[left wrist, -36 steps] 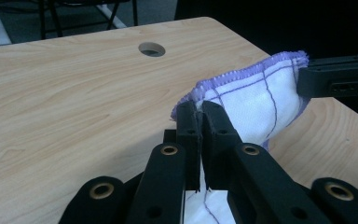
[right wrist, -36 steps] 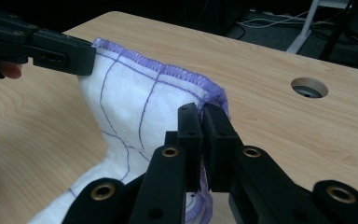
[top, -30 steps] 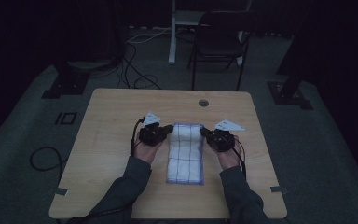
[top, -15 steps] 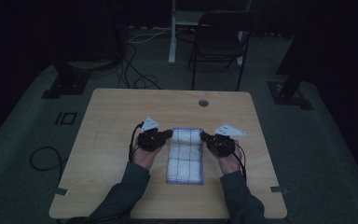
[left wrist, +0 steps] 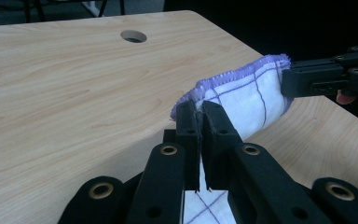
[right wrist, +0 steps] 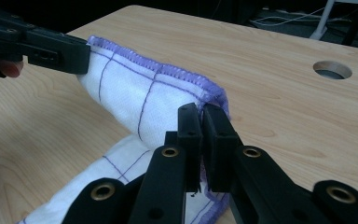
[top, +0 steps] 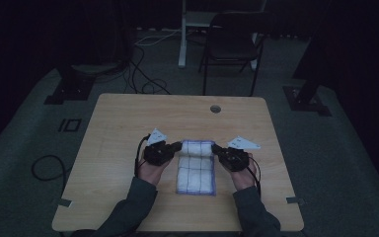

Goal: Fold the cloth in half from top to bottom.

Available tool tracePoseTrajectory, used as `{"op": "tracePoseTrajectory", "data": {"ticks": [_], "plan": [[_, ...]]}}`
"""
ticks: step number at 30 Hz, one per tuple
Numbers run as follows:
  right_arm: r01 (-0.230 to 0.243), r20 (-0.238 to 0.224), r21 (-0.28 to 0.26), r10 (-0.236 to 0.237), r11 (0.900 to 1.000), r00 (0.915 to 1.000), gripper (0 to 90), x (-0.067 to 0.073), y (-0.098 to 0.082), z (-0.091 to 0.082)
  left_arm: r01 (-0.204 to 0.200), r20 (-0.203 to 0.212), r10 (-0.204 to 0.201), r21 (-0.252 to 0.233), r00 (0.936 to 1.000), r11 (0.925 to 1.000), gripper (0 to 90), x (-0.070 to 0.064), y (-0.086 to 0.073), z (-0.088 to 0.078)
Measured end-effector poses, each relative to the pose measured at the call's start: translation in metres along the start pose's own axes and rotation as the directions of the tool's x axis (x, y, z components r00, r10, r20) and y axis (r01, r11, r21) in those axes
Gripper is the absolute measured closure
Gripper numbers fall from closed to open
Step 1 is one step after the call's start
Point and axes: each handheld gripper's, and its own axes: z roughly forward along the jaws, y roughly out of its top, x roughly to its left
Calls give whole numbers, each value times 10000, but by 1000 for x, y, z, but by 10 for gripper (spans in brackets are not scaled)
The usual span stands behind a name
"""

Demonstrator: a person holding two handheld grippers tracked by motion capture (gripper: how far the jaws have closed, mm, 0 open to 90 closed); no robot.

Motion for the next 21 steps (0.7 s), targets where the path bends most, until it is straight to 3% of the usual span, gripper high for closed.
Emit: {"op": "tracePoseTrajectory", "data": {"ticks": [21], "plan": [[-212, -149, 209, 215, 9996, 9997, 873, 6, -19, -2, 64, 240, -68, 175, 9997, 9998, 868, -6, -21, -5]]}}
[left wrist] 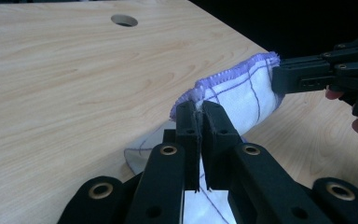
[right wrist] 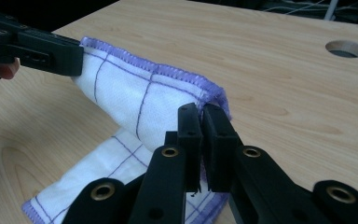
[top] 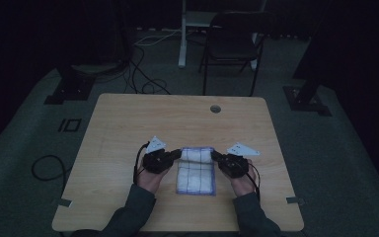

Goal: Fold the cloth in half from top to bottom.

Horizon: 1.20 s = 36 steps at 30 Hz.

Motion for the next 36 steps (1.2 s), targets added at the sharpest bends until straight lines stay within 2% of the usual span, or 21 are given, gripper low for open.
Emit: {"op": "tracePoseTrajectory", "data": {"ticks": [12, 21, 36], "plan": [[-47, -45, 75, 48, 10000, 10000, 873, 1, -7, -1, 51, 73, -51, 11, 10000, 10000, 867, -3, -8, -1], [-56, -76, 186, 58, 9998, 10000, 873, 4, -12, 0, 238, 113, -239, 78, 9997, 9997, 866, -4, -17, -2], [-41, -94, 291, 44, 9996, 9999, 873, 5, -18, -2, 268, 154, -270, 157, 9995, 9995, 864, -9, -26, -2]]}}
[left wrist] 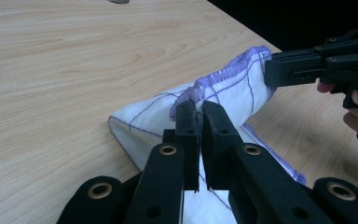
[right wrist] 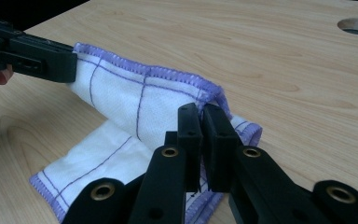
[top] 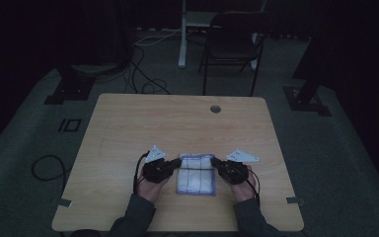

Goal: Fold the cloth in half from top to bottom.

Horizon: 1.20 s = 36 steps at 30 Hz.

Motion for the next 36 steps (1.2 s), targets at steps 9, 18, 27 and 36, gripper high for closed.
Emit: {"op": "tracePoseTrajectory", "data": {"ticks": [9, 18, 27, 36], "plan": [[-59, -6, 103, 59, 9999, 10000, 873, 1, -5, 0, 29, 54, -29, 125, 10000, 9999, 862, -1, -6, 1], [-88, -32, 187, 88, 9998, 10000, 873, 3, -10, -1, 46, 63, -47, 202, 10000, 9998, 861, -3, -10, 0], [-85, -124, 362, 90, 9993, 9999, 871, 5, -15, -2, 196, 82, -197, 162, 9998, 9997, 813, -2, -12, -2], [1, -165, 481, 7, 9988, 9999, 870, 9, -18, -1, 269, -96, -268, 93, 9996, 9996, 798, 6, -9, -6]]}}
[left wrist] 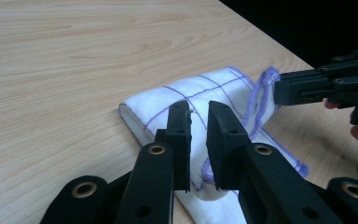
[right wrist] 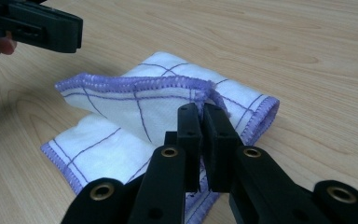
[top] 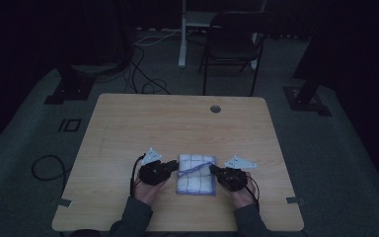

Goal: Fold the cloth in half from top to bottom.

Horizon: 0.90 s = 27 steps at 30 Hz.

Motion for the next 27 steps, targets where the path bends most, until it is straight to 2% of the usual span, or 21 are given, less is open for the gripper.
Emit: {"op": "tracePoseTrajectory", "data": {"ticks": [6, 8, 9, 12, 15, 18, 19, 20, 27], "plan": [[42, -27, 15, -41, 10000, 10000, 869, 1, -1, 0, -59, -56, 61, 385, 10000, 9992, 798, 4, -1, 10], [18, -82, 87, -17, 10000, 10000, 867, 2, -3, 0, -118, -64, 123, 763, 9999, 9970, 795, 8, -3, 22], [18, -82, 87, -17, 10000, 10000, 867, 2, -3, 0, -118, -64, 123, 763, 9999, 9970, 792, 8, -3, 22], [18, -121, 112, -17, 9999, 9999, 864, 2, -5, -1, -423, -2, 425, 1048, 9991, 9936, 789, 3, -7, 26], [4, -140, 97, -2, 10000, 9999, 858, 2, -6, -2, -540, -1, 543, 1121, 9985, 9922, 784, 0, -9, 26], [-67, -187, 80, 68, 9999, 9998, 773, 0, -6, -5, -766, 29, 768, 1256, 9970, 9891, 778, -6, -13, 27], [-67, -187, 80, 68, 9999, 9998, 773, 0, -6, -5, -766, 29, 768, 1256, 9970, 9891, 774, -6, -13, 27], [-143, -239, -68, 141, 9999, 9996, 734, -1, -6, -7, -857, 51, 857, 1319, 9963, 9876, 773, -9, -15, 27], [-404, -299, -479, 390, 9980, 9988, 680, -6, -6, -16, -1017, 12, 1027, 1495, 9947, 9835, 763, -12, -24, 26]]}}
